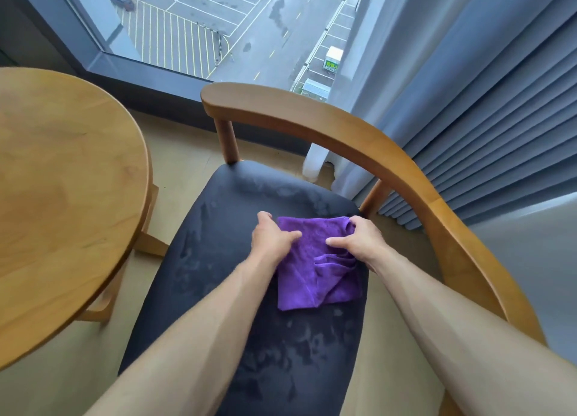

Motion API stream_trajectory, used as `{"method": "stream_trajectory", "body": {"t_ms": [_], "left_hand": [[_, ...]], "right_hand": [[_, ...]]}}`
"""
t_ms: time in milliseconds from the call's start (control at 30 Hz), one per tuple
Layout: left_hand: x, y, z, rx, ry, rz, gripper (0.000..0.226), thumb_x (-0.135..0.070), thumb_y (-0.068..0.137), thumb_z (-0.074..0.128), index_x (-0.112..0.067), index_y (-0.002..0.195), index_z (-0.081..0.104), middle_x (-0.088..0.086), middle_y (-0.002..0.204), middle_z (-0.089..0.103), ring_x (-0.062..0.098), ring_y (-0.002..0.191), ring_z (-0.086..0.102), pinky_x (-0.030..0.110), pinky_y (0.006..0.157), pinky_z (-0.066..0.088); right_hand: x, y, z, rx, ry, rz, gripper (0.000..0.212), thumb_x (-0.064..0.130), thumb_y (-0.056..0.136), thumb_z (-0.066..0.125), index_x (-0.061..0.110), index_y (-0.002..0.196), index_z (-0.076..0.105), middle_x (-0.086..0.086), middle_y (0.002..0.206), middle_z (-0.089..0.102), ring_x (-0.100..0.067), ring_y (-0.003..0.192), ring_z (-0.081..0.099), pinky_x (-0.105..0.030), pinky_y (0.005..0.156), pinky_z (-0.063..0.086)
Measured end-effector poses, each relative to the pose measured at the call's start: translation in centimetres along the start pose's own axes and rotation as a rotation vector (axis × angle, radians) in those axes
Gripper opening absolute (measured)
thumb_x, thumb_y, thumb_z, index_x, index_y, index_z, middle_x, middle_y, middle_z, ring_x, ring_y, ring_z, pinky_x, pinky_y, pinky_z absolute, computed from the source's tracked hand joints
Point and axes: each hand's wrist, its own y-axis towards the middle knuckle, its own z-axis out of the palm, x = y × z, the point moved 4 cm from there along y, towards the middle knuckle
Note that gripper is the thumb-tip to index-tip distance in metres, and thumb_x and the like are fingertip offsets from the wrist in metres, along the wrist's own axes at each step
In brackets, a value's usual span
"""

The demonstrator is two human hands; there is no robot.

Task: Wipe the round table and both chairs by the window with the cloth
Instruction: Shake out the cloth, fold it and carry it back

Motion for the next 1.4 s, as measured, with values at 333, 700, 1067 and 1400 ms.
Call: {"method": "stream_trajectory", "body": {"t_ms": [333,700,1067,1400], "left_hand": [[-6.6,-7.0,-13.3,-0.028,0.21,0.706,0.022,-0.011,0.064,0.065,-0.02,0.084,0.063,-0.004,0.078,0.068,0.015,0.074,0.064,0.024,0.067,0.048],[6.3,-9.2,-7.6,0.136,0.953,1.003,0.026,-0.01,0.06,0.058,-0.021,0.082,0.05,-0.003,0.089,0.058,0.023,0.087,0.056,0.034,0.082,0.046],[-0.4,-6.6,-12.5,0.259,-0.448,0.292,0.039,-0.037,0.073,0.074,-0.015,0.105,0.071,-0.001,0.099,0.072,0.018,0.096,0.066,0.034,0.082,0.048],[-3.3,-9.5,-11.4,0.501,-0.983,0.083,0.034,-0.005,0.089,0.064,-0.011,0.123,0.065,0.016,0.12,0.07,0.03,0.107,0.07,0.043,0.088,0.058]], "right_hand": [[8.6,-6.8,-4.7,0.036,-0.004,-0.644,0.028,0.025,0.075,0.08,0.027,0.082,0.053,0.01,0.083,0.068,-0.007,0.08,0.067,-0.021,0.067,0.058],[1.3,-9.6,5.5,0.173,-0.732,-0.945,0.014,0.022,0.079,0.065,0.021,0.092,0.065,0.006,0.104,0.063,-0.017,0.1,0.06,-0.029,0.086,0.049],[7.6,-8.5,-1.4,0.429,0.494,-0.356,0.014,0.027,0.085,0.071,0.014,0.089,0.072,-0.011,0.089,0.07,-0.017,0.082,0.068,-0.032,0.076,0.053],[10.0,-9.9,-0.9,0.68,0.982,0.016,0.066,0.022,0.074,0.082,0.01,0.133,0.057,-0.02,0.132,0.061,-0.036,0.12,0.06,-0.05,0.1,0.049]]}}
